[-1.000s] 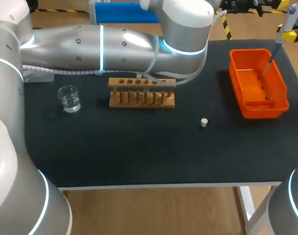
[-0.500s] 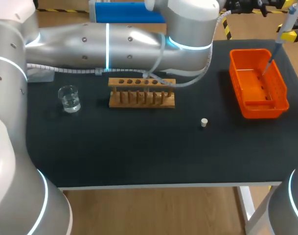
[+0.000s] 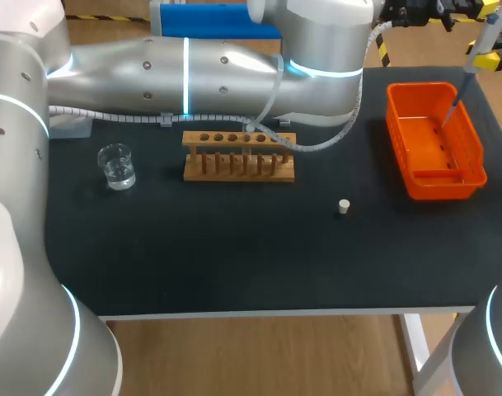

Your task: Invert the test tube, pick up the pipette, mount the tip to pipette, aspirate from beaker and dispense into the tube, eject the tip, return the pipette, and cap with the stopper.

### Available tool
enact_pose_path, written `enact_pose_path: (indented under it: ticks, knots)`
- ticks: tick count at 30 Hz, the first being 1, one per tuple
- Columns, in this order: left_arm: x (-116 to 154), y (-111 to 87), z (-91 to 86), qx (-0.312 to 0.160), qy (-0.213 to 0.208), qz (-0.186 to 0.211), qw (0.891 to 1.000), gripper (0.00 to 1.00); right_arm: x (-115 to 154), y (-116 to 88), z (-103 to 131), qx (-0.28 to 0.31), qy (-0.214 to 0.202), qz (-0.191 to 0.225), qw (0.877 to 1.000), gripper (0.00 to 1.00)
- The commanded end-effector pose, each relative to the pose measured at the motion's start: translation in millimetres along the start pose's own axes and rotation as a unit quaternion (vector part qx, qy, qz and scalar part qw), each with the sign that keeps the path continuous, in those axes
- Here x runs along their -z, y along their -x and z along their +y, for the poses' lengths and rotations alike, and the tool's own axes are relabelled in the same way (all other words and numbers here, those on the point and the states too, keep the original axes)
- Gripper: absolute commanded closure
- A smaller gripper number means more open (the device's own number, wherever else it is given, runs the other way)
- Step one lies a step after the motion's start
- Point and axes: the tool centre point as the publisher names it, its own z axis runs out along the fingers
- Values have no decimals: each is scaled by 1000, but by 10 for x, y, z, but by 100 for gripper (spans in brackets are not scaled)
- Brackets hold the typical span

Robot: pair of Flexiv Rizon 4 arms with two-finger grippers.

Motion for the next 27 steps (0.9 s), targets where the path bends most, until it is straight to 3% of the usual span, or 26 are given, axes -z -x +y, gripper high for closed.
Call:
enact_pose_path:
  ticks: [1,27]
  knots:
    - [-20,-24,41,0,-14,-4,1000,100,34,29,-6,0,0,5,1000,100]
    - [-74,-53,243,11,2,-4,1000,100,34,29,-6,0,0,5,1000,100]
